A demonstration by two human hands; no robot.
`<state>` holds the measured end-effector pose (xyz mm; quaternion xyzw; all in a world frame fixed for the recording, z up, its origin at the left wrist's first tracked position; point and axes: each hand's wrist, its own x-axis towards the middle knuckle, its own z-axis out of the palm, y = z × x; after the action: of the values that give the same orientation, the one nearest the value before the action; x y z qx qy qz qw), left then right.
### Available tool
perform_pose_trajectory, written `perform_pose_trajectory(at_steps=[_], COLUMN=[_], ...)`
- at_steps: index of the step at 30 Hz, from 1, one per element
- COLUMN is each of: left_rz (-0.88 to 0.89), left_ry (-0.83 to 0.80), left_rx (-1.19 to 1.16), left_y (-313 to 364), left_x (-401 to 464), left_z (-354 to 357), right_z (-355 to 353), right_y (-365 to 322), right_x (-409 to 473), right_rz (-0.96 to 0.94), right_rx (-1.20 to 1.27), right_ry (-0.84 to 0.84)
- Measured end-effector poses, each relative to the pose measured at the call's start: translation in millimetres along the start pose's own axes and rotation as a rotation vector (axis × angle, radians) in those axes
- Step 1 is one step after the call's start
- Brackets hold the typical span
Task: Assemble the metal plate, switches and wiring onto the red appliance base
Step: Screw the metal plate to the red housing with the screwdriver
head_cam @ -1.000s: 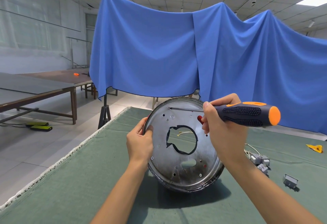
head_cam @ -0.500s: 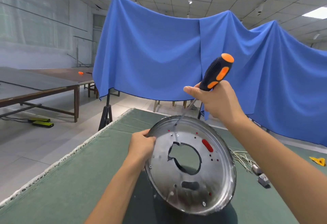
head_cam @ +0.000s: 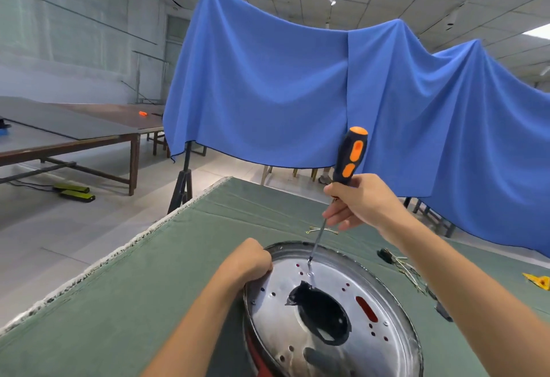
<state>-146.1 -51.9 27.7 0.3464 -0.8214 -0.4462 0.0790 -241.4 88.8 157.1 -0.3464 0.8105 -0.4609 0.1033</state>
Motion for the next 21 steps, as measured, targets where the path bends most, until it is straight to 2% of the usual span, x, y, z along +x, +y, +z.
perform_pose_trajectory(at_steps=[4,7,9,12,15,18,19,21], left_rz=[-0.014,0.063,0.246,0.476,0.538,0.523,0.517,0.52], left_ry=[0.039,0.165,0.216,0.072,0.034,-0.036,-0.061,-0.121], left_rx=[0.199,0.391,0.277,-0.098,-0.257,-0.327,-0.339,-0.366], left_y=[2,14,31,60,71,72,71,70], left_x=[-3,-5,2,8,17,26,28,31], left_z=[6,11,14,22,29,30,30,28], right_z=[1,4,6,10,9,2,-1,-7], right_y=[12,18,17,14,14,18,19,17], right_x=[6,12,18,21,25,28,30,32], right_rz=[-0.043,-0.086,-0.11,-0.104,-0.06,-0.08,-0.105,-0.18], right_rx=[-0.075,-0.205,-0.322,-0.418,-0.495,-0.582,-0.533,-0.197], right_ry=[0.102,0.238,0.329,0.392,0.395,0.397,0.354,0.184])
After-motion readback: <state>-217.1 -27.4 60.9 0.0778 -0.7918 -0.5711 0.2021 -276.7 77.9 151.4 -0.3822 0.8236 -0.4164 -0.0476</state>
